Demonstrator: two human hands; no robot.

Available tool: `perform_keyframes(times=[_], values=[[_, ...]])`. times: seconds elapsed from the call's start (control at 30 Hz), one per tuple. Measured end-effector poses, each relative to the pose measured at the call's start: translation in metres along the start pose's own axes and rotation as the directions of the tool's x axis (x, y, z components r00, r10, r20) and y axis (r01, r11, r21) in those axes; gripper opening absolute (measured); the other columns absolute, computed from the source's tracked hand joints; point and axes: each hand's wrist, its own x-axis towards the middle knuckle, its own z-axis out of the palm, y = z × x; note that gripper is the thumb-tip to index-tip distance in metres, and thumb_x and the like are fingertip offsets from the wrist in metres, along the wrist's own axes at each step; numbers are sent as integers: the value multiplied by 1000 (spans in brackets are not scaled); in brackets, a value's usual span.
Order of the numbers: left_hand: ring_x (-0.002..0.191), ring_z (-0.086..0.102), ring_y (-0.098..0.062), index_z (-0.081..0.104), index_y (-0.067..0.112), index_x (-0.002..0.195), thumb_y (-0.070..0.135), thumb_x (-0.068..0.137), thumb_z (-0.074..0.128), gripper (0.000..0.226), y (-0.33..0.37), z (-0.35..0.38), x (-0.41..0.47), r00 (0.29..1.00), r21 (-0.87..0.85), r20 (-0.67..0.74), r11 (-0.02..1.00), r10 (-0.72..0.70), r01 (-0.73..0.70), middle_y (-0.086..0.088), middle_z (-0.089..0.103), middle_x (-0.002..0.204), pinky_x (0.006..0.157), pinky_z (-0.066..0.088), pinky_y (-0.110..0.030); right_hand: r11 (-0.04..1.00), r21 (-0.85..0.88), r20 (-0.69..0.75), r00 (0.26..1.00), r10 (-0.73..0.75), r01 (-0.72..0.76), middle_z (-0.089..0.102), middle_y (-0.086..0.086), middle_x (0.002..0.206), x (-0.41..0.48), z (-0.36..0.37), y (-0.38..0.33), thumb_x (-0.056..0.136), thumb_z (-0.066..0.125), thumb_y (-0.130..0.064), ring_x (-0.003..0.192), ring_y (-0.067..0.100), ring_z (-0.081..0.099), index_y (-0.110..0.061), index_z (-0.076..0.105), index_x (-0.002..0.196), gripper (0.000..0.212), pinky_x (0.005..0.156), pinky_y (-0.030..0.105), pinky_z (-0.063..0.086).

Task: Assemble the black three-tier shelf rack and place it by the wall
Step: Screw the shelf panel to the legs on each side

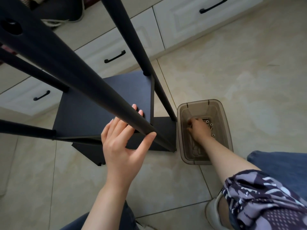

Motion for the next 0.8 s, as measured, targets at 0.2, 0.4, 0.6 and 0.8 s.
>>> perform_keyframes(times=[0.2, 0.4, 0.6, 0.8], values=[[141, 36, 7, 53, 42, 124, 43, 88, 66, 39, 0, 0, 0, 1000, -17, -6, 1000, -6, 6, 20, 50, 142, 114, 23, -28, 994, -111, -29, 999, 14, -17, 55, 16, 128, -3, 2, -10, 99, 47, -10, 113, 40, 58, -10, 56, 122, 25, 88, 46, 49], [141, 36, 7, 56, 38, 124, 43, 88, 66, 38, -1, 0, -1, 1000, -21, 4, 1000, -13, 13, 21, 49, 142, 114, 22, -27, 1000, -6, -53, 999, -8, 8, 59, 16, 123, -4, 3, -6, 98, 52, -12, 110, 37, 59, -7, 60, 117, 21, 84, 38, 47], [140, 36, 8, 60, 38, 120, 46, 86, 65, 35, 3, -2, -1, 999, -25, 13, 999, -35, 35, 31, 45, 139, 113, 21, -26, 961, 275, -58, 997, 54, -36, 65, 16, 97, -18, -8, 4, 90, 63, -11, 97, 35, 62, -6, 61, 100, 11, 73, 30, 40], [141, 43, -5, 59, 40, 122, 52, 87, 62, 38, 6, -7, 0, 998, -12, 35, 999, -53, 53, 40, 41, 135, 117, 27, -40, 789, 610, -135, 971, 197, -75, 64, 2, 84, -43, -23, -11, 88, 69, -6, 84, 21, 62, -14, 62, 91, 12, 64, 20, 44]])
